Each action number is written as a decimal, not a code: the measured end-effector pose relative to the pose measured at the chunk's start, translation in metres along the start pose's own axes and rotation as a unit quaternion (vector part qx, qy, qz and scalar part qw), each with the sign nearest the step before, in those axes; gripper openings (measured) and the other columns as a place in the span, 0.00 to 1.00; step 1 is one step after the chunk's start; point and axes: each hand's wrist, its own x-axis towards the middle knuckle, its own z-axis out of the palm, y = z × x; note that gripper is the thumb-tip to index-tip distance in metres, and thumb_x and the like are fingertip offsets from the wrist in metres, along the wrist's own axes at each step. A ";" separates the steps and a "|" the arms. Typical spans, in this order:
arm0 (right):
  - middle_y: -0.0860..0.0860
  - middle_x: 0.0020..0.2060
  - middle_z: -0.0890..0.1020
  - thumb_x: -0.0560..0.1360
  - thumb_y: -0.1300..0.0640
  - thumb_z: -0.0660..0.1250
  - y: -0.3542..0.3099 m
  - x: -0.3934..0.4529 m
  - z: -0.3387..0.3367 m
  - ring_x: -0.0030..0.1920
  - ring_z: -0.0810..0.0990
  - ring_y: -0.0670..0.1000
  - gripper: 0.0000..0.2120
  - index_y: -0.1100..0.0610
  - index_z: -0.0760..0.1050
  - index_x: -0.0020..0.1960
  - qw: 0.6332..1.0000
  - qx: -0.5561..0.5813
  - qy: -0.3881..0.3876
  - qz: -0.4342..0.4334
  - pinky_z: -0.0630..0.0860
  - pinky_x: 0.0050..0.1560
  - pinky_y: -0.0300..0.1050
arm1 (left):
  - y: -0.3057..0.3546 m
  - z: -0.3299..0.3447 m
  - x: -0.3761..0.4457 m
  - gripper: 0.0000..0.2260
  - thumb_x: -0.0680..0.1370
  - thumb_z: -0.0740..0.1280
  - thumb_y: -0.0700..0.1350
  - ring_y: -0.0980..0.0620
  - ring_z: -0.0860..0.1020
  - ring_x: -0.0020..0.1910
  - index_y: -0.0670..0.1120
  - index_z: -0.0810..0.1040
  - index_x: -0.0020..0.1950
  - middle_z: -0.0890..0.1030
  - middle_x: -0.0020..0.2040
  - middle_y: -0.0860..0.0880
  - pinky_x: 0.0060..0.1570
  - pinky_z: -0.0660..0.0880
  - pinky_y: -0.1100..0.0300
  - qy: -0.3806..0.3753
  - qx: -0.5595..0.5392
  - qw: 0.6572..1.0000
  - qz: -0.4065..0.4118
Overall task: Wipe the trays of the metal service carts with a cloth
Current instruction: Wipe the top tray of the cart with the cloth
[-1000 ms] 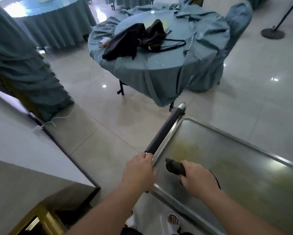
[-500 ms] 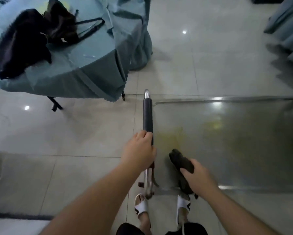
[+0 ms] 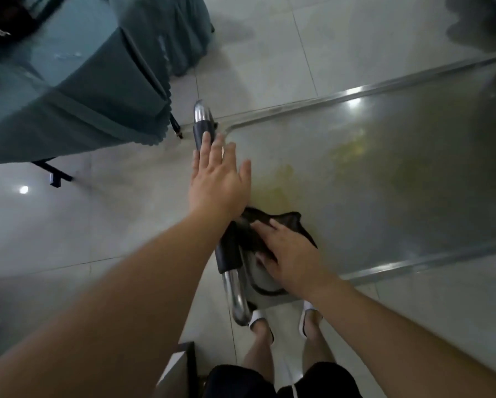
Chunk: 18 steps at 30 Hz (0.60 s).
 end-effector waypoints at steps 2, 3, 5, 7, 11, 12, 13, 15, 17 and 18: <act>0.42 0.80 0.67 0.83 0.42 0.57 0.012 -0.035 0.025 0.83 0.59 0.51 0.29 0.45 0.60 0.83 0.991 -0.049 -0.111 -0.059 0.65 0.78 0.57 | -0.001 0.006 -0.006 0.32 0.85 0.43 0.63 0.54 0.41 0.85 0.50 0.56 0.86 0.50 0.87 0.50 0.82 0.38 0.53 0.016 -0.017 1.000 -0.014; 0.39 0.81 0.63 0.84 0.40 0.55 0.020 -0.055 0.037 0.84 0.54 0.49 0.30 0.42 0.57 0.84 0.981 -0.089 -0.152 -0.084 0.57 0.81 0.57 | -0.001 0.007 -0.007 0.32 0.85 0.43 0.62 0.56 0.41 0.85 0.50 0.55 0.87 0.50 0.87 0.51 0.82 0.38 0.54 0.029 -0.039 0.999 -0.023; 0.38 0.82 0.60 0.85 0.38 0.52 0.031 -0.085 0.059 0.84 0.50 0.49 0.29 0.41 0.55 0.85 0.973 -0.132 -0.163 -0.099 0.49 0.81 0.57 | -0.001 0.007 -0.008 0.32 0.85 0.42 0.61 0.58 0.42 0.85 0.49 0.52 0.87 0.49 0.87 0.52 0.82 0.39 0.56 0.045 -0.069 0.996 -0.036; 0.39 0.83 0.59 0.87 0.38 0.49 0.029 -0.084 0.069 0.85 0.50 0.49 0.28 0.42 0.54 0.85 0.977 -0.139 -0.143 -0.070 0.47 0.81 0.57 | 0.000 0.008 -0.007 0.31 0.86 0.42 0.60 0.59 0.40 0.84 0.49 0.49 0.87 0.47 0.87 0.53 0.82 0.39 0.57 0.049 -0.082 0.994 -0.045; 0.41 0.84 0.55 0.87 0.39 0.49 0.008 -0.029 0.072 0.85 0.47 0.50 0.29 0.44 0.52 0.85 0.986 -0.136 -0.096 -0.015 0.49 0.81 0.59 | 0.000 0.010 -0.009 0.30 0.86 0.42 0.58 0.61 0.38 0.83 0.48 0.46 0.87 0.44 0.87 0.53 0.83 0.40 0.54 0.043 -0.089 0.994 -0.048; 0.42 0.84 0.54 0.87 0.39 0.49 0.006 -0.011 0.069 0.85 0.47 0.51 0.29 0.44 0.51 0.85 0.987 -0.137 -0.084 -0.010 0.49 0.81 0.60 | 0.000 0.010 -0.009 0.30 0.86 0.42 0.57 0.61 0.38 0.84 0.48 0.46 0.87 0.44 0.87 0.52 0.84 0.41 0.54 0.042 -0.089 0.994 -0.046; 0.43 0.84 0.54 0.87 0.39 0.49 0.006 0.009 0.066 0.85 0.47 0.51 0.29 0.45 0.51 0.85 0.987 -0.140 -0.075 -0.010 0.50 0.82 0.60 | 0.001 0.009 -0.010 0.30 0.86 0.42 0.56 0.60 0.38 0.84 0.48 0.46 0.87 0.44 0.87 0.52 0.84 0.42 0.53 0.042 -0.088 0.994 -0.046; 0.44 0.83 0.59 0.86 0.41 0.49 0.006 0.050 0.055 0.85 0.51 0.53 0.28 0.48 0.55 0.84 0.988 -0.141 -0.066 -0.018 0.51 0.82 0.61 | 0.001 0.008 -0.010 0.31 0.85 0.41 0.56 0.60 0.38 0.84 0.47 0.47 0.87 0.44 0.87 0.51 0.84 0.42 0.53 0.038 -0.087 0.995 -0.044; 0.45 0.84 0.57 0.84 0.39 0.46 0.010 0.097 0.040 0.85 0.50 0.53 0.32 0.50 0.50 0.85 0.985 -0.151 -0.082 -0.016 0.50 0.82 0.61 | 0.003 0.008 -0.009 0.32 0.84 0.41 0.55 0.59 0.38 0.84 0.46 0.48 0.87 0.44 0.87 0.51 0.84 0.42 0.53 0.038 -0.091 0.994 -0.045; 0.45 0.84 0.50 0.83 0.38 0.43 0.013 0.123 0.034 0.85 0.45 0.53 0.34 0.50 0.43 0.85 0.983 -0.158 -0.092 -0.013 0.47 0.83 0.61 | 0.003 0.007 -0.008 0.32 0.84 0.41 0.55 0.59 0.38 0.84 0.46 0.48 0.87 0.45 0.87 0.51 0.84 0.42 0.53 0.039 -0.091 0.994 -0.048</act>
